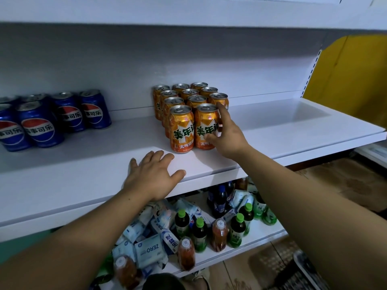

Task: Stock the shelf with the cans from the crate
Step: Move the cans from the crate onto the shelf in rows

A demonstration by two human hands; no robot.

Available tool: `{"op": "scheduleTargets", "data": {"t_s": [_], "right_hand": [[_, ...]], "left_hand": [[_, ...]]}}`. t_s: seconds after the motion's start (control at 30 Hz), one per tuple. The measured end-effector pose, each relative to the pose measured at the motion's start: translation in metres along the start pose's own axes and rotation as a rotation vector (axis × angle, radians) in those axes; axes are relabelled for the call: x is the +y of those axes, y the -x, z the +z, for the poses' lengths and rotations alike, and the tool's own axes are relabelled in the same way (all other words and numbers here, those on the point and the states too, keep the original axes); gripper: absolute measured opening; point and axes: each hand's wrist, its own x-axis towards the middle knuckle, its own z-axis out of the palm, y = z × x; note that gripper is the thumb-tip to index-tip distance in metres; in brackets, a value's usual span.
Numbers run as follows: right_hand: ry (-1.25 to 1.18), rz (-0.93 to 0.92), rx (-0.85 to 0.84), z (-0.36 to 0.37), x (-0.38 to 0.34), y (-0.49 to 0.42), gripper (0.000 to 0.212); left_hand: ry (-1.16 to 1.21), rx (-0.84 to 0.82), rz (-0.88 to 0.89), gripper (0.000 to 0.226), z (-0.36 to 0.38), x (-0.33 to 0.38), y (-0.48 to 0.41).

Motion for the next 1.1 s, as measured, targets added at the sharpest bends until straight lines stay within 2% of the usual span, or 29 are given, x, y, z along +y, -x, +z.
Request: {"op": "scheduleTargets", "data": {"t_s": [0.23,0.37,0.47,0.63,0.93,1.1], "right_hand": [[-0.018,0.019,0.026,0.010,0.002,-0.004,0.083],[0.020,0.012,0.117,0.013,-0.004,-0.003,0.100],[0.171,-0.019,0.137,0.019,-0.018,-0.005,0.107],[0.426,-0.070,0.086,0.036,-0.031,-0.011,0.100],[0.442,-0.088,0.133,0.035,-0.022,-0.015,0.092],[0.485,-0.077,0.067,0.030,-0.024,-0.015,0.096]], "left_hand": [[0.002,0.006,0.006,0.067,0.000,0.000,0.000],[0.013,0.013,0.010,0.067,0.000,-0.001,0.000],[0.019,0.027,0.017,0.065,0.000,-0.001,0.000],[0.026,0.045,0.025,0.064,0.000,-0.001,0.000],[0.016,0.032,0.023,0.064,0.001,-0.001,0.000],[0.012,0.032,0.024,0.065,0.001,-0.001,0.000]]}}
